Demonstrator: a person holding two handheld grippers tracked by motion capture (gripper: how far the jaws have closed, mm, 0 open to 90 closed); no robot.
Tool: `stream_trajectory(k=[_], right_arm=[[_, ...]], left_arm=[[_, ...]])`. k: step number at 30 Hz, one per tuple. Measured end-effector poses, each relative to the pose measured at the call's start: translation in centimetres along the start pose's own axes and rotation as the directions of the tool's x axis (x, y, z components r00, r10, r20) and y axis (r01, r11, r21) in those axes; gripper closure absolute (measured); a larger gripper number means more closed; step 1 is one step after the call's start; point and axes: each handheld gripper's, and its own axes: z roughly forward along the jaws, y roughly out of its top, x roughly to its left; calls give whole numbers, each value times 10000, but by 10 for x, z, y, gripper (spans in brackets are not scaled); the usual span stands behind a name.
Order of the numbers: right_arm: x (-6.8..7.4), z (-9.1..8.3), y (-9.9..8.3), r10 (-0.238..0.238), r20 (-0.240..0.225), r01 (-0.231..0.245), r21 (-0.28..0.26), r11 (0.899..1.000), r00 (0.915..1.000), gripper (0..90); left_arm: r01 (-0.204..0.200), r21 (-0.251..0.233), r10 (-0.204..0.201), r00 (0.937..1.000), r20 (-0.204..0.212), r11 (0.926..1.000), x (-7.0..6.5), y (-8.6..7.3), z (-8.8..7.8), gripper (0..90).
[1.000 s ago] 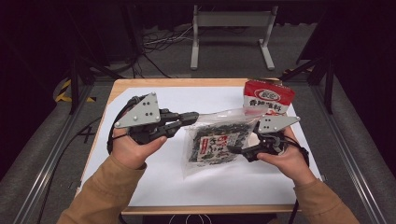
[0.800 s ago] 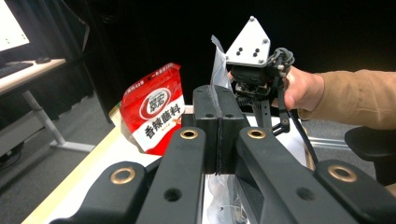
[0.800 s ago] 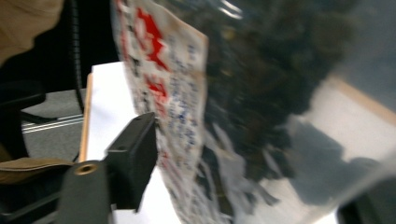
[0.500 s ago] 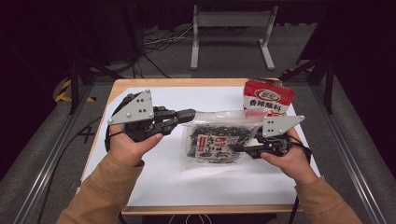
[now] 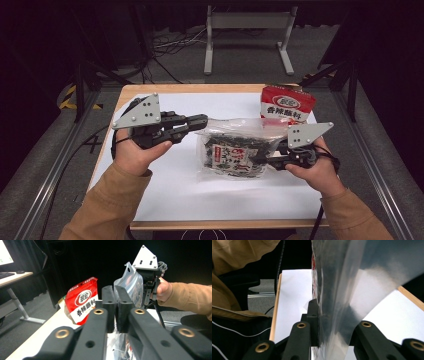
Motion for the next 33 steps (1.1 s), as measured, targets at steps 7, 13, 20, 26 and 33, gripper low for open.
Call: stream_trajectory(k=[7,13,20,26,33], right_arm=[[-1,-13,3,288,160,-290,180,9994,9995,735],[-4,-27,7,580,384,-593,329,9977,9976,735],[-11,-48,12,1179,782,-1204,274,9923,9899,735],[-16,-63,15,1404,1074,-1432,186,9895,9843,735],[-21,-76,19,1598,1343,-1636,181,9864,9780,735]], left_arm=[[573,-66,-575,9981,-240,9983,4,-9,-3,635],[689,94,-683,9962,-532,9976,6,-19,-6,537],[854,483,-800,9915,-1030,9952,11,-38,-11,458],[1339,361,-1275,9816,-1418,9903,19,-59,-18,431],[1667,477,-1562,9724,-1732,9849,25,-76,-25,411]])
